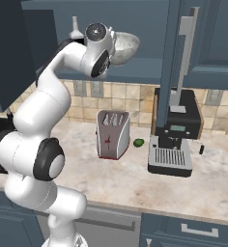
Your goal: Pick the mug and place it in the sink. Pick the bowl and place it in the open cabinet and then close the cabinet.
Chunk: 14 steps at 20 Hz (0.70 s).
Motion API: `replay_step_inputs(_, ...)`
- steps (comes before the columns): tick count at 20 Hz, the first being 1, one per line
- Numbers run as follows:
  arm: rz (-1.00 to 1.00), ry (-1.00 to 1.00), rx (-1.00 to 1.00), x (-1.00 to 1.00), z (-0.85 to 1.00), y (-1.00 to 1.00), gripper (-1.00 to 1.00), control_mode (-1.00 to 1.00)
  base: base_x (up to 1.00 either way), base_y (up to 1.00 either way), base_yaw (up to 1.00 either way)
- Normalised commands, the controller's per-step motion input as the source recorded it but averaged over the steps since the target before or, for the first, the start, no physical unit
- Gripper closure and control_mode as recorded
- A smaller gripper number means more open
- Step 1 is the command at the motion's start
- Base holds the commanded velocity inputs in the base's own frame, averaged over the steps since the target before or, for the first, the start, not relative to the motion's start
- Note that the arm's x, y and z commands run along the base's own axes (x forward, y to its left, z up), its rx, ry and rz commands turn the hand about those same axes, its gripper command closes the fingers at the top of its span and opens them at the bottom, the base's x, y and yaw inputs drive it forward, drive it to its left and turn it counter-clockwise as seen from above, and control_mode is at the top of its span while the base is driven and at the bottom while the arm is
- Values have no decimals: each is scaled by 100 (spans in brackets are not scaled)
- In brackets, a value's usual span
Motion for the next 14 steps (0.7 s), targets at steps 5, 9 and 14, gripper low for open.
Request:
replay_step_inputs(5,0,-17,0,-21,19,0,-100,-100,0,0,0)
replay_step_inputs(9,0,-26,0,-20,18,0,-100,-100,0,0,0)
replay_step_inputs(14,1,-26,0,-18,6,0,-100,-100,0,0,0)
